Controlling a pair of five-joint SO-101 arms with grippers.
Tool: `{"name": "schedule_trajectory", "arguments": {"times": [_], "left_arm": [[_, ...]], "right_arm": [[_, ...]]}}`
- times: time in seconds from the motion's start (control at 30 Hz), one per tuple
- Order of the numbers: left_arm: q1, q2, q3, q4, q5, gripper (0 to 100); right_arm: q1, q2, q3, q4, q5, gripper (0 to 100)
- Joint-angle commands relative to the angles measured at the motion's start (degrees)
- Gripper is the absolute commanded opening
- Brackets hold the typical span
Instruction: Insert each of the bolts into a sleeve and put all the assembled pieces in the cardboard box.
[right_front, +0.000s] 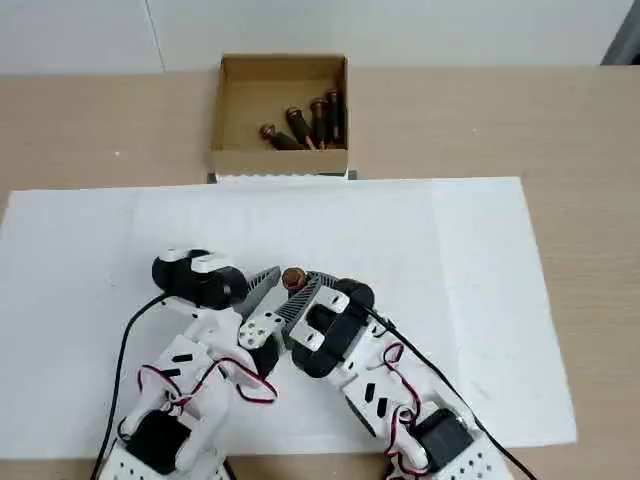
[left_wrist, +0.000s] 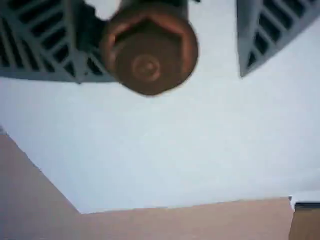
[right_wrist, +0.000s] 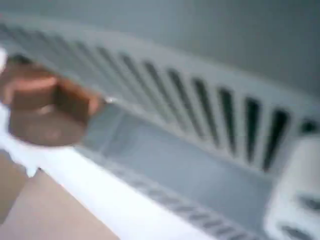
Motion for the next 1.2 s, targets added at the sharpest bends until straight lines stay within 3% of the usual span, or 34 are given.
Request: {"name": "schedule_trajectory", "arguments": {"times": [0.0,0.23,0.4,0.63,0.97,1.17], "left_arm": [[-0.1,-0.5,-5.3,1.4,-0.4,19],[-0.1,-0.5,-8.5,1.7,-0.5,18],[-0.4,-0.6,-8.7,1.3,-2.8,2],[-10.9,-0.5,-7.3,1.7,-9.1,0],[-21.4,-0.5,4.3,1.7,-19.7,0],[-23.4,-0.6,7.7,4.7,-22.4,0]], "right_arm": [[-0.5,-0.7,0.8,-1.6,0.4,0.3],[-0.5,-0.7,0.8,-1.5,0.4,0.3],[-0.1,-0.7,0.9,-1.5,0.4,0.3],[4.3,-0.7,0.9,1.3,-0.4,0.3],[16.6,-0.7,-1.1,6.5,-13.4,0.3],[17.8,-0.7,-9.1,14.6,-19.7,0.3]]}}
